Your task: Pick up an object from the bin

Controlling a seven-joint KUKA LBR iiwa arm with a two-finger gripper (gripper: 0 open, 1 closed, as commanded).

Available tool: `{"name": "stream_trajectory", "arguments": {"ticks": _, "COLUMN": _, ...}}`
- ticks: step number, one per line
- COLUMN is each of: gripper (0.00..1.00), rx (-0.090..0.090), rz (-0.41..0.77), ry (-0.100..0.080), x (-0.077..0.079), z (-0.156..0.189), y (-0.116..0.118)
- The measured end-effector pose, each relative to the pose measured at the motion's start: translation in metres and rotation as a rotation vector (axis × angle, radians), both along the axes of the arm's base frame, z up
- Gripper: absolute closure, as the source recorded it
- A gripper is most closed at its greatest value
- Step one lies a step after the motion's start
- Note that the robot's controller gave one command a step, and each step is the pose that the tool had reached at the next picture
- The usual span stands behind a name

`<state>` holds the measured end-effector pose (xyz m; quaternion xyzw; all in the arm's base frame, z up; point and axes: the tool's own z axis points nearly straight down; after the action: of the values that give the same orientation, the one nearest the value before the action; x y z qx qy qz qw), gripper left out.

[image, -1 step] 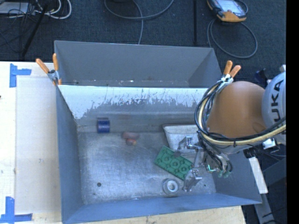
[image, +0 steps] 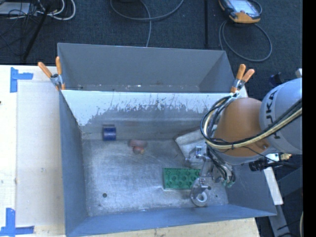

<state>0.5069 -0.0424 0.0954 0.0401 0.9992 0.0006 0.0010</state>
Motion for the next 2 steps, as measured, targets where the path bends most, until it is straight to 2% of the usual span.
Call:
{"name": "stream_trajectory", "arguments": {"ticks": 1, "gripper": 0.0, "rx": 0.004, "rz": -0.111, "ry": 0.002, "x": 0.0045, "z": -0.0242, "y": -0.0012}}
{"name": "stream_trajectory", "arguments": {"ticks": 2, "gripper": 0.0, "rx": 0.001, "rz": -0.107, "ry": 0.003, "x": 0.0048, "z": -0.0237, "y": 0.0}}
